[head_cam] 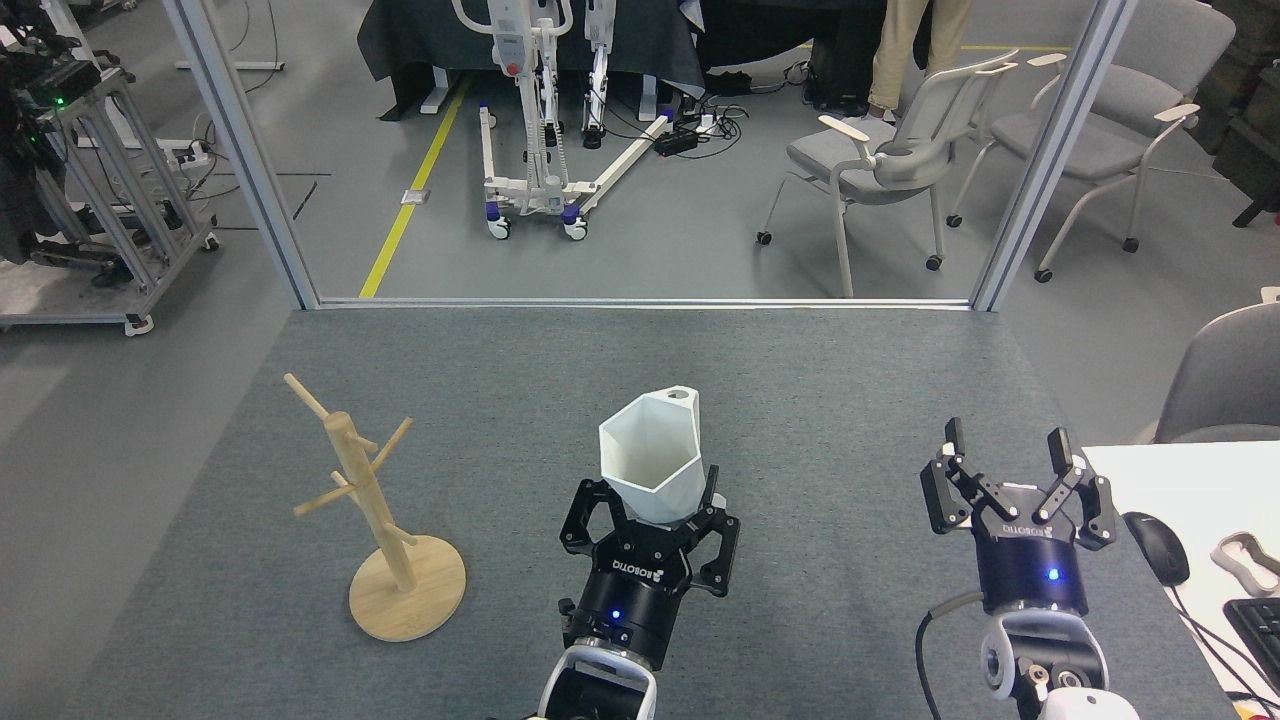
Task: Hang cup on storage rack
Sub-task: 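Release the cup from the right gripper and withdraw it, then carry the cup with the left gripper toward the wooden stand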
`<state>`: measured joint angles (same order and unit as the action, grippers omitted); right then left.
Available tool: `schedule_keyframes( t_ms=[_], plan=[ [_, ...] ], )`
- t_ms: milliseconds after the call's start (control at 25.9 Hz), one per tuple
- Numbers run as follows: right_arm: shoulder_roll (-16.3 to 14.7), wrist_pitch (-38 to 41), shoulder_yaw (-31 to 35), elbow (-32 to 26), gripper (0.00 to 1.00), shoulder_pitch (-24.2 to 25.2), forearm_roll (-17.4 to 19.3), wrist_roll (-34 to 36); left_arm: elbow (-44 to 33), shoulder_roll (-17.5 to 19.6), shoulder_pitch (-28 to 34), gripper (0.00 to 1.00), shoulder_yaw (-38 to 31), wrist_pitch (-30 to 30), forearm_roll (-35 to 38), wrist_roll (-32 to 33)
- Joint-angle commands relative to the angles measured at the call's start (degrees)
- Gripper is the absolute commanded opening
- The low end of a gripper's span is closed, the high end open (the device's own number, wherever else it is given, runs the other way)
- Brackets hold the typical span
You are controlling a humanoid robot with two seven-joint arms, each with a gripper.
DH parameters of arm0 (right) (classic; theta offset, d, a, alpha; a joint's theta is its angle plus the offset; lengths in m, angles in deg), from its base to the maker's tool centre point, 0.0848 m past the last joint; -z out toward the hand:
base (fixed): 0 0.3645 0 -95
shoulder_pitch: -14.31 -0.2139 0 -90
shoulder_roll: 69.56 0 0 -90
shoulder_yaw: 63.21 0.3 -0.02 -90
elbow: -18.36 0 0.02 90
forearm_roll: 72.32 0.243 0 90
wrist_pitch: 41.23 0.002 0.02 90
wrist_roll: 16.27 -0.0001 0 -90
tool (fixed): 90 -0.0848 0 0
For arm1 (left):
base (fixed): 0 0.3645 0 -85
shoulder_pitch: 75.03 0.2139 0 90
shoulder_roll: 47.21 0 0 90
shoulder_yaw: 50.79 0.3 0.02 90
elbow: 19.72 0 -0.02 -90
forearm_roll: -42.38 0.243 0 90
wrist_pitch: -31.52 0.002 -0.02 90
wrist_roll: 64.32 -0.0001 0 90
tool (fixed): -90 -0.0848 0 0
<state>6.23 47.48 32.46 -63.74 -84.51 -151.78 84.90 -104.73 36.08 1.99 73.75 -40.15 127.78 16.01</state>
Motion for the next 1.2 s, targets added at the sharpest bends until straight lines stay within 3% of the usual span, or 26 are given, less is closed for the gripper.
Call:
schedule_keyframes(
  t_ms=[0,232,464,658,851,1044,1161],
  plan=[
    [1.2,-0.12,1.28,5.46,0.99,1.0,-1.76,-0.1,-1.38,0.12,0.23,0.09,0.0,-0.4,2.41,-0.08],
    [2.7,-0.38,1.28,6.6,0.99,5.13,-2.02,-0.54,-6.66,0.74,3.13,0.09,-0.09,-0.31,4.6,-3.07],
    [2.26,-0.47,0.84,3.35,0.99,8.56,-2.11,-0.71,-13.86,4.43,9.55,0.09,-0.61,2.77,11.11,-7.73],
    [2.17,-0.47,0.67,3.0,0.99,8.73,-2.11,-0.71,-13.95,7.95,12.1,0.12,-0.61,9.97,17.44,-8.26],
    [2.61,-0.47,0.58,3.0,0.99,8.47,-3.86,-0.8,-13.95,10.32,12.98,0.12,-2.28,17.44,17.96,-7.81],
    [2.78,-0.47,0.49,0.62,0.99,8.47,-4.13,-2.21,-13.86,11.81,15.26,0.14,-2.2,35.46,18.05,-6.14],
    [3.13,-0.47,0.14,-3.59,0.99,9.26,-4.04,-7.48,-13.51,12.16,15.18,0.14,-2.28,39.33,18.14,-2.81]
  ],
)
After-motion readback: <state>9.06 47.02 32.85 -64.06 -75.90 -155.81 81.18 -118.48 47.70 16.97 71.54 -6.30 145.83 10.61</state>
